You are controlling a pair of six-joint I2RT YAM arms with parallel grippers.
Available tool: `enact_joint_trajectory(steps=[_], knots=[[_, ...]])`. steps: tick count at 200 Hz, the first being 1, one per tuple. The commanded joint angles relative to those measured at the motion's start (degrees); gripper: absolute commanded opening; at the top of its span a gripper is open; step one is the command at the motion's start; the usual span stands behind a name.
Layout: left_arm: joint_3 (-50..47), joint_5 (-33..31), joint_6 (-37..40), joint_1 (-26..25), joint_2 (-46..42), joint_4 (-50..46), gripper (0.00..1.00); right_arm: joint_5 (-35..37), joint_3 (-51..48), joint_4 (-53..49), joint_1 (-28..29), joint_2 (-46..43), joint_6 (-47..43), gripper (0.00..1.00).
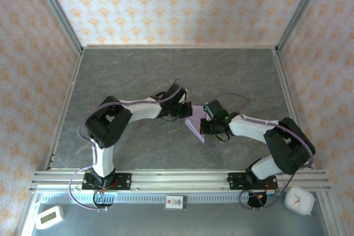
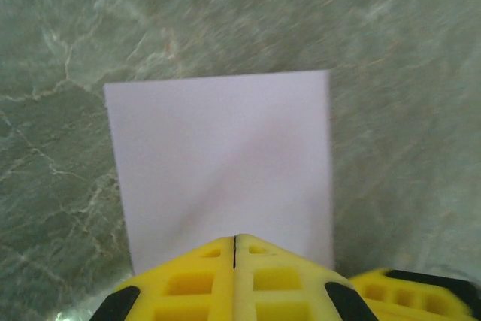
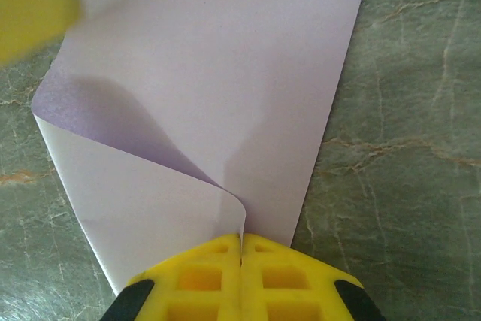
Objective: Fold a paper plane with a square sheet of paper (pick it up from the middle)
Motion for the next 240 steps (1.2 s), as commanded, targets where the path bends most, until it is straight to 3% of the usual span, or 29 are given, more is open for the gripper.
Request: enact_joint_trajectory(steps=[1, 62, 192, 240], knots=[[-1.9, 0.9, -2.2, 0.2, -6.4, -0.4, 0.00, 1.6, -3.3, -3.4, -0.2, 2.0, -0.2, 0.00], [-10.6, 4.4, -5.3, -3.7, -11.6, 5.5, 0.00, 1.5, -4.3, -3.4, -0.2, 1.9, -0.3, 0.00], [-8.9, 2.7, -5.1, -5.4, -3.5, 10.5, 0.00, 1.8, -4.2, -3.8, -0.2, 2.0, -0.3, 0.00], [-13.8, 0.7, -4.7, -4.6, -2.2, 12.2, 0.00, 1.9, -4.1, -3.8, -0.1, 2.4, -0.3, 0.00]])
